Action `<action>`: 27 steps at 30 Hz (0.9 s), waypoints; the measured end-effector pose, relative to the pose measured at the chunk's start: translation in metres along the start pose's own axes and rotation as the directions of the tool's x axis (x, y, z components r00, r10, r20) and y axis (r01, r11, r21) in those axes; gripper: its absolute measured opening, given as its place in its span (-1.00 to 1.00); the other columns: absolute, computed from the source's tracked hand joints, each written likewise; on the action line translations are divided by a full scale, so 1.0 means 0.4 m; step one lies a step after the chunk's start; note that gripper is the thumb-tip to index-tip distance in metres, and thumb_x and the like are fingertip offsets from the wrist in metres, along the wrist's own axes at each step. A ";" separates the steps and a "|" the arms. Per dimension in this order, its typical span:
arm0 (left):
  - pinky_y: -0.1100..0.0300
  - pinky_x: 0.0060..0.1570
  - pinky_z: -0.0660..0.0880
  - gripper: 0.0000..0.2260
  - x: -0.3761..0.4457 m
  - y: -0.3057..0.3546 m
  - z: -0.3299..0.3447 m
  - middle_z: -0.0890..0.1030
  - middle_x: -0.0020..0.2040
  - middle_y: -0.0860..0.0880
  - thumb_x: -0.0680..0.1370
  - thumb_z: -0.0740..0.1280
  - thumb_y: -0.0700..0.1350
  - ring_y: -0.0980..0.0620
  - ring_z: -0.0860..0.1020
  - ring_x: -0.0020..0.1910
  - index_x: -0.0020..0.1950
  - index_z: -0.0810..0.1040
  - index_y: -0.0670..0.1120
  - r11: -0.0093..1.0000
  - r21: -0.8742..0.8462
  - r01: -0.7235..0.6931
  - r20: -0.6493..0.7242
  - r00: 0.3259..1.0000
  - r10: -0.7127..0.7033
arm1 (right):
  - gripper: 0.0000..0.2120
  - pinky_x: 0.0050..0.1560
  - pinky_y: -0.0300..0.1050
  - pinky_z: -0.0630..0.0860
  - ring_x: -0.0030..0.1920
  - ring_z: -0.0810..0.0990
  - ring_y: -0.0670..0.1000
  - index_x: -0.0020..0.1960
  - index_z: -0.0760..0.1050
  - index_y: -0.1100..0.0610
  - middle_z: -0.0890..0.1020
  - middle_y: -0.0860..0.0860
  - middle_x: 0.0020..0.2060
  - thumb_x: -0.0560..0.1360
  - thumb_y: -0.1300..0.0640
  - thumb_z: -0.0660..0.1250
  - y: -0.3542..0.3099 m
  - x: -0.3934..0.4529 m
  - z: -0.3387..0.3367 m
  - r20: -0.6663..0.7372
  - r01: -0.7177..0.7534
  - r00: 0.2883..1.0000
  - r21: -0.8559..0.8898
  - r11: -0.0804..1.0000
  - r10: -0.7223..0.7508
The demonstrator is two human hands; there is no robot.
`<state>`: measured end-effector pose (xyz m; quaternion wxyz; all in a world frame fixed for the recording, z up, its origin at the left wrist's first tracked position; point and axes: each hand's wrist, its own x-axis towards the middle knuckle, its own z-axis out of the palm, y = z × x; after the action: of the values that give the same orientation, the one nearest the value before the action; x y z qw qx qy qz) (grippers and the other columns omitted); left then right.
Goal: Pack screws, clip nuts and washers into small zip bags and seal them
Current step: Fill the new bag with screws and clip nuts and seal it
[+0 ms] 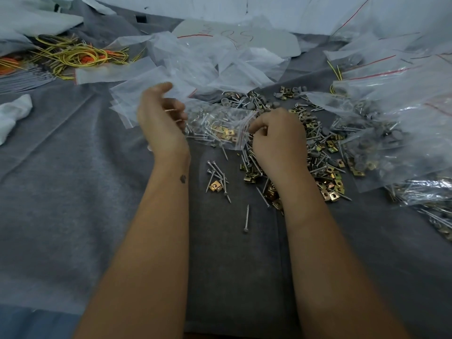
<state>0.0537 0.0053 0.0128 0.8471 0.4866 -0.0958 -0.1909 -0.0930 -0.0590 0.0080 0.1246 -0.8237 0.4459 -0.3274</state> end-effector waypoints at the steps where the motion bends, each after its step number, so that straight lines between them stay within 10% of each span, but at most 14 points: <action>1: 0.29 -0.46 0.31 -0.83 -0.008 -0.006 0.005 0.47 -0.39 -0.01 0.57 0.18 -0.23 0.10 0.41 -0.46 -0.04 0.57 -0.12 0.988 0.139 -0.064 0.110 0.993 0.049 | -0.66 0.10 0.05 0.50 0.07 0.53 0.12 0.00 0.68 0.02 0.60 0.06 0.04 0.46 0.33 0.22 0.001 0.001 0.001 0.031 0.006 0.999 -0.004 1.000 -0.006; 5: 0.33 -0.26 0.44 -0.73 -0.037 -0.040 0.010 0.51 -0.21 0.05 0.46 0.33 -0.15 0.23 0.46 -0.32 0.16 0.55 -0.10 0.692 0.571 -0.441 0.644 0.764 -0.046 | -0.42 0.17 0.07 0.41 0.11 0.42 0.09 0.24 0.58 -0.11 0.45 -0.02 -0.03 0.42 0.42 0.21 -0.005 -0.008 0.002 0.111 0.084 0.989 0.107 0.991 -0.096; 8: 0.02 -0.13 0.55 -0.87 -0.035 -0.052 0.016 0.60 -0.19 -0.04 0.52 0.32 -0.20 0.02 0.56 -0.19 0.03 0.61 -0.11 0.470 0.674 -0.570 0.666 0.744 -0.052 | -0.42 0.13 -0.02 0.42 0.09 0.44 0.05 0.23 0.59 -0.10 0.49 -0.01 0.00 0.42 0.43 0.18 -0.007 -0.009 0.009 0.091 0.090 0.989 0.239 0.967 -0.115; 15: 0.25 -0.42 0.31 -0.84 -0.010 -0.055 0.027 0.44 -0.42 0.06 0.58 0.27 -0.19 0.15 0.33 -0.50 -0.17 0.58 -0.08 0.863 0.471 -0.183 0.104 0.983 0.152 | -0.53 -0.19 -0.21 0.39 -0.01 0.51 -0.02 0.22 0.55 0.06 0.58 0.04 0.17 0.44 0.36 0.10 0.040 0.083 0.006 0.043 -0.292 0.955 0.299 0.909 0.292; 27: 0.38 -0.61 0.19 -0.80 -0.006 -0.072 0.045 0.40 -0.57 0.14 0.56 0.23 -0.26 0.21 0.26 -0.64 -0.15 0.61 -0.08 0.922 0.381 -0.069 0.098 0.995 0.034 | -0.52 0.28 0.03 0.36 0.37 0.33 0.17 0.44 0.36 0.06 0.35 0.15 0.45 0.51 0.18 0.15 0.063 0.275 0.066 0.495 -0.276 0.837 0.011 0.961 0.235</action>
<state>0.0386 -0.0208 -0.0027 0.7349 0.6313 -0.1822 -0.1676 -0.0499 -0.1656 0.0227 0.3096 -0.8067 0.4919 -0.1069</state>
